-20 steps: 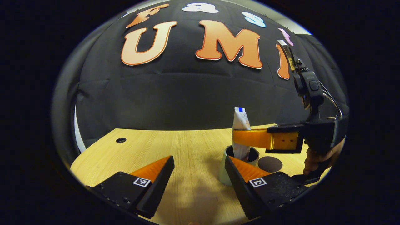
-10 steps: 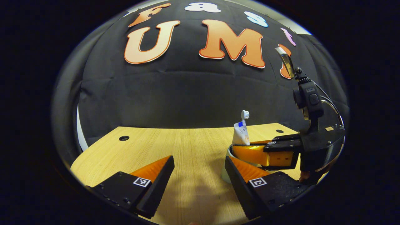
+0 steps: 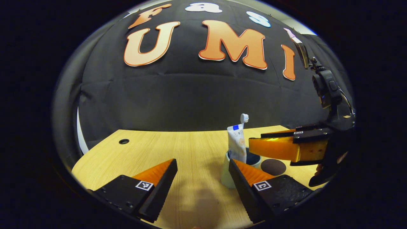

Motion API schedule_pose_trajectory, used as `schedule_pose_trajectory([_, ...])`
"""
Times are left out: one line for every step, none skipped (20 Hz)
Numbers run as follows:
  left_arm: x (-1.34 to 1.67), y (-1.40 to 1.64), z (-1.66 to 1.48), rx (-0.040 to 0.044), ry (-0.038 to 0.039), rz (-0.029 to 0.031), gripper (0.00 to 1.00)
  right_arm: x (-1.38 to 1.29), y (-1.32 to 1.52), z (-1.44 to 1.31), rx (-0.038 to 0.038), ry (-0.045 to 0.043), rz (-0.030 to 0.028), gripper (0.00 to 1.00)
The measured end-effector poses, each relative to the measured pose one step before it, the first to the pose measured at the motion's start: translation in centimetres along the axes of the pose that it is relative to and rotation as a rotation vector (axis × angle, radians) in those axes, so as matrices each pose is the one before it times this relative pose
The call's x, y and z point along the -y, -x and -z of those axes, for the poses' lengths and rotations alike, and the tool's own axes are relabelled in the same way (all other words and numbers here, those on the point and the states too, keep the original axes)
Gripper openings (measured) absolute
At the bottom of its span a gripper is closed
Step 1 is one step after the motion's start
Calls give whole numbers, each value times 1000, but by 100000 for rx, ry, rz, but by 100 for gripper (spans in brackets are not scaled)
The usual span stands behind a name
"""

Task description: Put the toothbrush and toothpaste on the desktop into the cup, then pick up the cup and place it on the coaster on the desktop.

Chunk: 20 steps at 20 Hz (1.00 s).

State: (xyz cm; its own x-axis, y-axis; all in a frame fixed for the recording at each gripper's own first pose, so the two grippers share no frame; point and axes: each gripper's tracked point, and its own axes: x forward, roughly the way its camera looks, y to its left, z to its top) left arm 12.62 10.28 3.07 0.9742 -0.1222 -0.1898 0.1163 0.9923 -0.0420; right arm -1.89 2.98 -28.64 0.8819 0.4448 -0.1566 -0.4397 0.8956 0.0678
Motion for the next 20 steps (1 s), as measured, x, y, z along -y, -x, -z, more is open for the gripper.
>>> schedule_pose_trajectory([560,-105,-157,295,-508,1012,98,426,603,-500,1211,386,916,64])
schedule_pose_trajectory([597,-1,-171,-2,-39,1150,98,570,676,-585,1353,485,1259,70])
schedule_pose_trajectory([745,-75,-247,-78,194,1191,98,605,668,-506,1342,329,1199,72])
schedule_pose_trajectory([637,-46,-149,-122,302,1162,98,612,620,-506,1105,-50,1375,78])
schedule_pose_trajectory([674,-41,-105,-243,75,1068,98,599,485,-379,1145,-487,1231,80])
schedule_pose_trajectory([639,-143,59,-701,-233,702,98,634,519,-343,718,-481,1331,82])
schedule_pose_trajectory([472,-107,141,-886,-85,306,98,592,544,-228,567,-490,1149,83])
schedule_pose_trajectory([327,-88,324,-1394,178,49,98,671,598,-316,559,-188,1314,83])
schedule_pose_trajectory([310,-70,292,-1866,645,-52,98,611,470,-219,345,-135,1249,83])
schedule_pose_trajectory([200,-253,465,-2332,830,-603,98,602,463,-5,4,8,1098,83])
schedule_pose_trajectory([39,-327,660,-2944,988,-853,98,705,639,-52,-240,148,1245,83])
schedule_pose_trajectory([104,-122,578,-3603,1168,-687,98,681,494,-31,-359,109,1306,83])
schedule_pose_trajectory([54,-99,420,-3876,1390,-866,98,567,545,-16,-524,-247,1268,83])
schedule_pose_trajectory([-35,-158,492,-4236,1547,-895,98,566,641,-82,-579,-543,1082,83])
schedule_pose_trajectory([189,-159,495,-4608,1599,-125,98,572,628,2,-426,-775,1195,83])
schedule_pose_trajectory([64,-301,402,-4863,811,-1002,98,542,609,-141,-462,-843,1077,83])
schedule_pose_trajectory([103,-210,411,-5214,352,-332,98,591,702,-109,-473,-1130,1212,83])
schedule_pose_trajectory([228,-457,278,-4796,803,167,98,432,622,16,-954,-1930,530,83])
schedule_pose_trajectory([461,-223,228,-4586,1630,1633,98,273,595,44,-1013,-2667,334,83])
schedule_pose_trajectory([356,-80,-110,-3893,2075,1194,98,257,495,132,-877,-2546,-170,83])
